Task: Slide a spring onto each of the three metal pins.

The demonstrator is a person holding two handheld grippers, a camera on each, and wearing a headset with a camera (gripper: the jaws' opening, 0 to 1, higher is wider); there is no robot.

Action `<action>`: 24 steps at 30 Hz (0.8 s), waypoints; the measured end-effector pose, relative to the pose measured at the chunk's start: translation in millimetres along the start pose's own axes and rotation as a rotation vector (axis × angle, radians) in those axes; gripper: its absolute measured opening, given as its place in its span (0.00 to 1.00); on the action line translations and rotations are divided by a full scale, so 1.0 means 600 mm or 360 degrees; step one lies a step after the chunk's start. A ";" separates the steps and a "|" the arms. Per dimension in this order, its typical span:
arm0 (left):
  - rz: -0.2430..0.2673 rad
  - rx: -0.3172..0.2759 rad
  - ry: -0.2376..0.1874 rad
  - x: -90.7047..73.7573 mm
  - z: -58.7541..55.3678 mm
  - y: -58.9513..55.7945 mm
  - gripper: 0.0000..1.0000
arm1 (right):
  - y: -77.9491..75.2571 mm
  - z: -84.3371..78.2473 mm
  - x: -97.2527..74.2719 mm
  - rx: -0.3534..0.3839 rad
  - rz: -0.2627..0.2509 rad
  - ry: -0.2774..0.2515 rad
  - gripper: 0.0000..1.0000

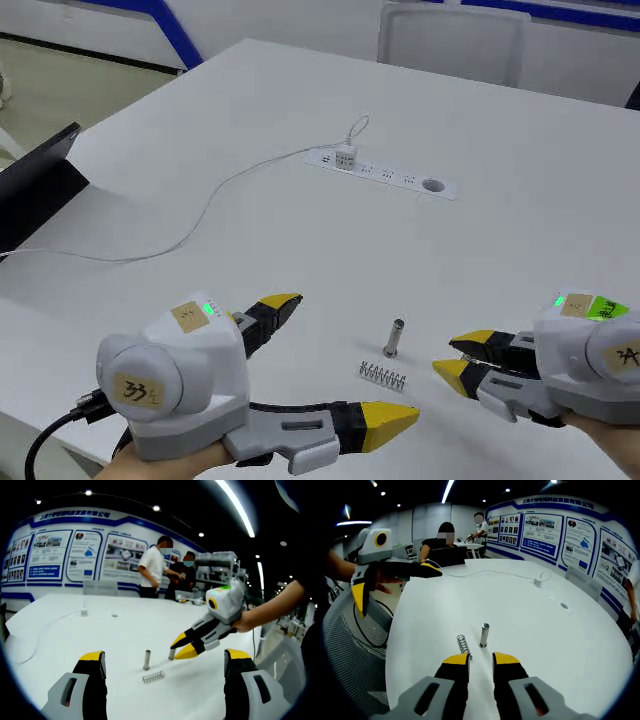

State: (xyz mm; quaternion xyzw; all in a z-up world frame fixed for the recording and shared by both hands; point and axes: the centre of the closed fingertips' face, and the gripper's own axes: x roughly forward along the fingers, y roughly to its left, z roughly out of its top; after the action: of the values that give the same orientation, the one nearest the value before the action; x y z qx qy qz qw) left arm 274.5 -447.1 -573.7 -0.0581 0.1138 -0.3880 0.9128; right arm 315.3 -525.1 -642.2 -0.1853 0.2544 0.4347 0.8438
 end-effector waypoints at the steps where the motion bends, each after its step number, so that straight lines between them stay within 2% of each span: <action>1: 0.0000 0.0000 -0.0001 0.000 0.000 0.000 1.00 | 0.005 -0.001 0.004 -0.0002 0.0011 0.0004 0.19; 6: -0.0002 0.0012 -0.0014 0.000 0.004 -0.002 1.00 | 0.018 -0.006 0.020 -0.0013 0.0053 0.0027 0.19; 11: -0.0002 -0.0017 -0.0029 -0.001 0.007 -0.001 1.00 | 0.027 -0.012 0.032 -0.0016 0.0083 0.0054 0.19; 24: -0.0015 -0.0010 0.0021 0.001 -0.003 -0.006 0.99 | 0.033 -0.034 0.076 0.0006 0.0135 0.0134 0.19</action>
State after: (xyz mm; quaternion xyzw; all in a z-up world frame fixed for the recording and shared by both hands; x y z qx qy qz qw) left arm 271.8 -449.8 -575.0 -0.0590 0.1207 -0.3924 0.9099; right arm 315.8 -495.4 -687.4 -0.1910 0.2981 0.4614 0.8135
